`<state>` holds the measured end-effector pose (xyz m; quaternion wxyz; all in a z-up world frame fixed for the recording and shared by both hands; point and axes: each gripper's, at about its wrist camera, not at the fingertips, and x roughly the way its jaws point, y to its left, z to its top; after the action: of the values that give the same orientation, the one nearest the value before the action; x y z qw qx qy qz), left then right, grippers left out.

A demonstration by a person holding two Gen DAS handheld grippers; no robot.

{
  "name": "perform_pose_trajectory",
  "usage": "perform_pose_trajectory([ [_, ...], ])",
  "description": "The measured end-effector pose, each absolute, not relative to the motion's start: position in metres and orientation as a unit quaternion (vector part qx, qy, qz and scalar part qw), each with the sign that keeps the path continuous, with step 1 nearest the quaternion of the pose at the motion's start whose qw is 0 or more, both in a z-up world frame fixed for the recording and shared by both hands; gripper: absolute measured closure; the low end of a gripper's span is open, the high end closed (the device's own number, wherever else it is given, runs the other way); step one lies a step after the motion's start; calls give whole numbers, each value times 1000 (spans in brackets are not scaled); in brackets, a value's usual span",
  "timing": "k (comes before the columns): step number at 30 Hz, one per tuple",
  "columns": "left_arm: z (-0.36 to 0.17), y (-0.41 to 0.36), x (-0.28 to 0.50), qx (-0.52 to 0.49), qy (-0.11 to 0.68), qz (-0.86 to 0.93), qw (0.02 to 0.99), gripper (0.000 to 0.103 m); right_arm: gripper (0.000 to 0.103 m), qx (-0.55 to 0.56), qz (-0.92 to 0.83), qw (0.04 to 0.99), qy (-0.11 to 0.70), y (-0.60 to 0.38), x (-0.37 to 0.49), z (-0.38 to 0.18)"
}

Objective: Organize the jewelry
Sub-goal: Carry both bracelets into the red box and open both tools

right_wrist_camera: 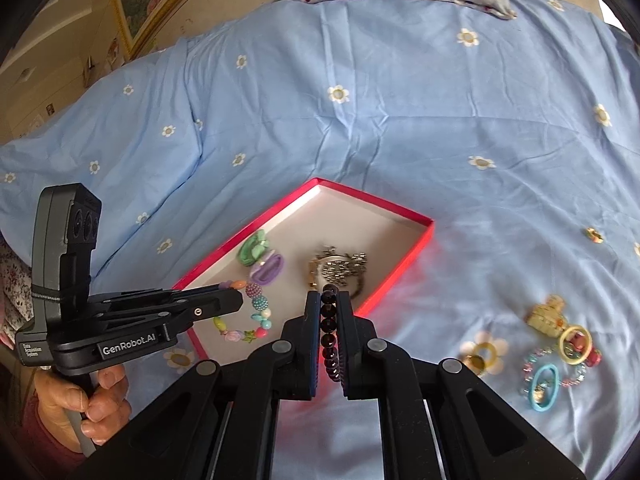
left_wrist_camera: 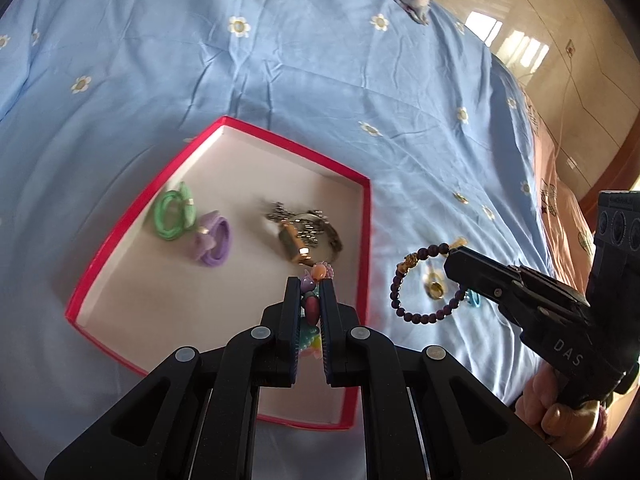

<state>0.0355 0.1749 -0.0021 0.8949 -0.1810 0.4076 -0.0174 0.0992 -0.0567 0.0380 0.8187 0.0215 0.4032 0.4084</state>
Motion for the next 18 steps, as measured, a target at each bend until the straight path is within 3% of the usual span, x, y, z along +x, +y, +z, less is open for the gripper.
perform_pose_trajectory([
  [18, -47, 231, 45, -215, 437, 30, 873, 96, 96, -2, 462, 771, 439, 31, 95, 2],
])
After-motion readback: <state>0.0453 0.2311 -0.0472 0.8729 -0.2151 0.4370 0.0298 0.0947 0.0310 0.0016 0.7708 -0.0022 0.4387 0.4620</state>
